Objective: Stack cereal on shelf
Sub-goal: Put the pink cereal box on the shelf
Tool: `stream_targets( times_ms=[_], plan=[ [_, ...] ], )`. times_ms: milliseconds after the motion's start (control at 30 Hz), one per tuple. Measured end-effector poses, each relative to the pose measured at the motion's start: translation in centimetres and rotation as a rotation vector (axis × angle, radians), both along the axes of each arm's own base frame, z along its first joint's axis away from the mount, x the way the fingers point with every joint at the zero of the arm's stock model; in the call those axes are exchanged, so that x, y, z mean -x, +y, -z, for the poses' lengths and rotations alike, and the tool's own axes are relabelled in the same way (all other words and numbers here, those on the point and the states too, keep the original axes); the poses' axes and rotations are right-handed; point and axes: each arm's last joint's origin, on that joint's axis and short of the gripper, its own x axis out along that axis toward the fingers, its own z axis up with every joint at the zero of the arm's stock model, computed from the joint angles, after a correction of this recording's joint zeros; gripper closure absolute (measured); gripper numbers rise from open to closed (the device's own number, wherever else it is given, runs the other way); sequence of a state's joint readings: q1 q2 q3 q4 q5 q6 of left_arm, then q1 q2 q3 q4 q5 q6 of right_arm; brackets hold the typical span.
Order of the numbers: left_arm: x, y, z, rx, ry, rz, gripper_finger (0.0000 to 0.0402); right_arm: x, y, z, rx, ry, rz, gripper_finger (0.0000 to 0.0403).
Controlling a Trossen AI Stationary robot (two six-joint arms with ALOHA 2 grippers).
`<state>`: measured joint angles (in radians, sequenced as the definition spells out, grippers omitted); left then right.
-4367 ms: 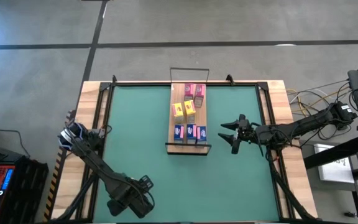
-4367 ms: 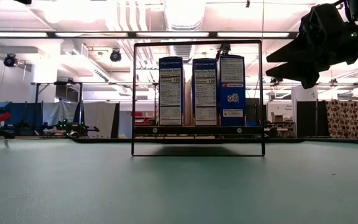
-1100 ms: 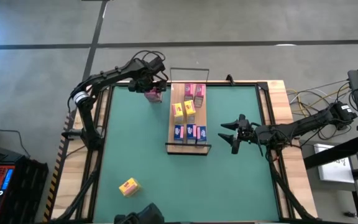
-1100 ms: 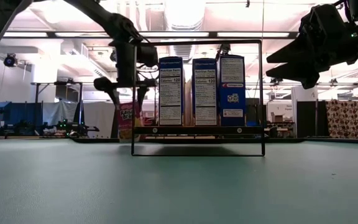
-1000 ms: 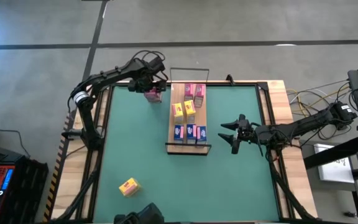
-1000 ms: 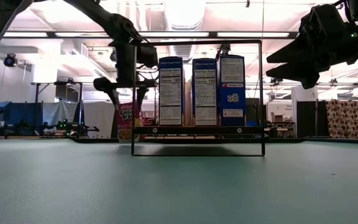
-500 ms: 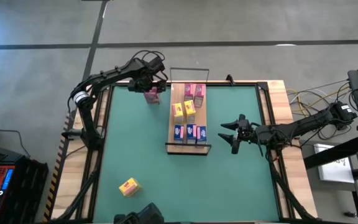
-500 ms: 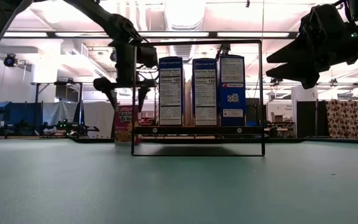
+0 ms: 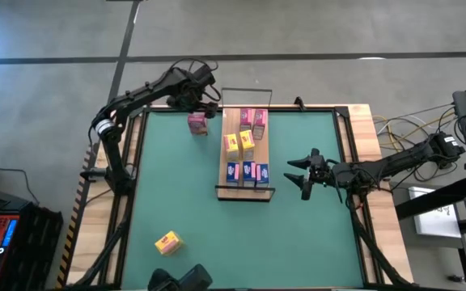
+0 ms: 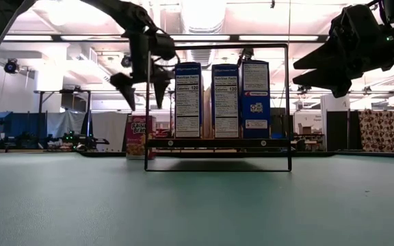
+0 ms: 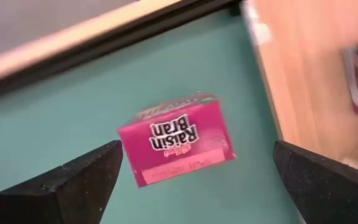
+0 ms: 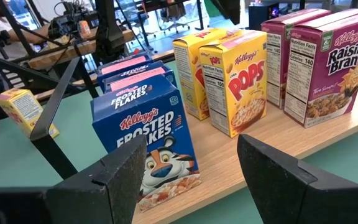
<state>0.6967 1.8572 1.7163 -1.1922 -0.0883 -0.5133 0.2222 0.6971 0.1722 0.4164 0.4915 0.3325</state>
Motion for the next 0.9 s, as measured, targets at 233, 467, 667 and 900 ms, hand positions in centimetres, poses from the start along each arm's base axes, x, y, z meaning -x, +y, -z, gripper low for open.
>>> stream_targets(
  times_ms=[233,467,667,900],
  plan=[
    [-0.3,0.4,0.2,-0.081,0.106,0.468,0.0006,0.0,0.0,0.0,0.000,0.000,0.000,0.0163],
    [-0.8,1.0,2.4,-0.057,0.250,0.853,0.0006,0.0,0.0,0.0,0.000,0.000,0.000,0.0163],
    [-0.7,1.5,3.6,-0.016,0.298,0.979,0.0006,0.0,0.0,0.0,0.000,0.000,0.000,0.0163],
    [-0.4,2.2,4.0,-0.015,0.306,0.977,0.0006,0.0,0.0,0.0,0.000,0.000,0.000,0.0163]
  ],
)
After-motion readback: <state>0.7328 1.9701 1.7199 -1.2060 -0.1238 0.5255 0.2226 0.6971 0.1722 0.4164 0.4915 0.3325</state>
